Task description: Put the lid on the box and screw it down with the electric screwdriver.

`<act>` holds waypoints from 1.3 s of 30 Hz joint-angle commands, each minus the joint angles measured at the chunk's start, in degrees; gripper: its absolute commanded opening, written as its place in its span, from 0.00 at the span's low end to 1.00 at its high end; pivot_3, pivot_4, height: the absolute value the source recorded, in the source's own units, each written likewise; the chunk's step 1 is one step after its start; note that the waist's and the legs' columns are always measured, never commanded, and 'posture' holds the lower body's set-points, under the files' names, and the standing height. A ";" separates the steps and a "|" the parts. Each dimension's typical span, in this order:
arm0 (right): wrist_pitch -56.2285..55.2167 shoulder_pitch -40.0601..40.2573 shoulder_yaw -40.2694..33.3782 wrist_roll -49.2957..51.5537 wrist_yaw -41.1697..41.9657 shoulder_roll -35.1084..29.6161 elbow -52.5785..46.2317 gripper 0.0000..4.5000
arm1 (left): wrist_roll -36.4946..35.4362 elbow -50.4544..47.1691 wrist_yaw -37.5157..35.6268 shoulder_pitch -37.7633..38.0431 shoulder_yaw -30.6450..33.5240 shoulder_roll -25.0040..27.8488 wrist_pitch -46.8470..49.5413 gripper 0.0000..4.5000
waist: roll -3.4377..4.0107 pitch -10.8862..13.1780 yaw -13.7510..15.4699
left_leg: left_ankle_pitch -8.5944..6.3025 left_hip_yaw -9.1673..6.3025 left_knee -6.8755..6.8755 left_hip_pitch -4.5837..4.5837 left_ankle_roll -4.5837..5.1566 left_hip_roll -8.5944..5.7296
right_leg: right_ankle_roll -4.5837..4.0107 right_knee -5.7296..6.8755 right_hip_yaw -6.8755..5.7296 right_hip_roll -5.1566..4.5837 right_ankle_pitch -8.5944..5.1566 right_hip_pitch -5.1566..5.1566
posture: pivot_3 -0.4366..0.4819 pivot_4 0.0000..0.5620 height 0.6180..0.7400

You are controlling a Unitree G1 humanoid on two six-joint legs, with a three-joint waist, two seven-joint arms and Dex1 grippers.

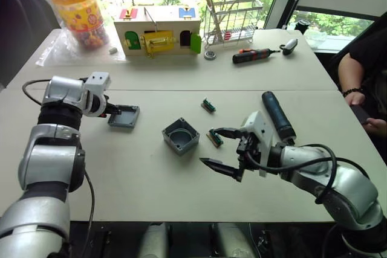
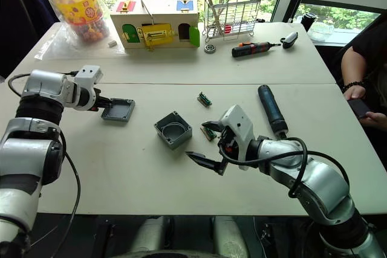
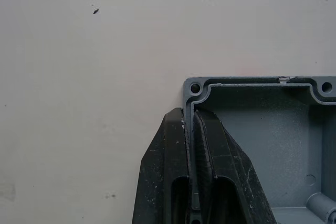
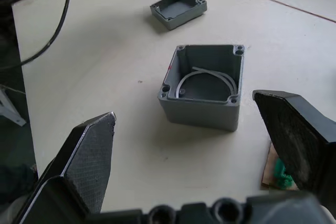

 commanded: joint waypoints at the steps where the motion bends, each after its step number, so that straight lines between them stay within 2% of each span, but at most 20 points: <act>1: 1.33 -4.90 -7.48 6.53 -2.06 2.39 2.90 1.00 | -4.66 -6.69 -3.18 -4.19 6.04 1.36 -5.53 0.02 | 0.00 0.00 0.17 | 0.03 0.00 0.00 -0.01 -0.05 0.00 | 0.00 0.00 0.00 -0.02 0.00 0.00 | 0.48 0.27 1.00; 5: 3.86 -13.21 -11.01 8.82 -7.83 6.25 10.57 1.00 | -10.10 -15.96 -8.35 -3.33 9.97 0.62 -10.54 0.02 | 0.00 0.00 0.34 | 0.25 0.00 -0.03 -0.16 -0.44 0.01 | 0.00 0.00 -0.03 -0.12 0.00 -0.09 | 0.48 0.27 1.00; 9: 5.24 -22.47 -12.02 9.39 -13.14 11.82 19.92 1.00 | -13.73 -23.42 -7.99 -1.59 13.42 -3.09 -16.91 0.02 | 0.02 -0.01 -0.07 | 0.25 0.13 -0.07 -0.15 -0.45 0.01 | 0.00 0.01 -0.01 -0.18 0.00 -0.17 | 0.48 0.27 1.00; 16: 8.42 -34.40 -16.85 14.35 -21.69 21.19 32.59 1.00 | -14.21 -32.58 -5.20 1.83 10.18 -10.23 -21.21 0.02 | 0.03 -0.02 -0.44 | 0.25 0.28 -0.08 -0.15 -0.45 0.01 | 0.00 0.51 0.00 -0.23 0.01 -0.43 | 0.48 0.27 1.00; 23: 10.43 -35.59 -16.36 15.59 -23.45 23.80 33.15 1.00 | -14.85 -35.01 -2.52 2.66 8.25 -13.82 -21.48 0.02 | 0.03 -0.02 -0.78 | 0.25 0.29 -0.08 -0.15 -0.45 0.00 | 0.00 0.53 0.00 -0.24 0.01 -0.44 | 0.48 0.27 1.00; 39: 9.66 -34.55 -15.22 14.30 -22.89 25.58 33.74 1.00 | -16.33 -37.67 -1.07 3.70 6.66 -16.58 -20.35 0.02 | 0.04 -0.02 -1.62 | 0.25 0.28 -0.10 -0.14 -0.45 0.01 | 0.00 0.54 0.00 -0.21 0.00 -0.44 | 0.48 0.27 1.00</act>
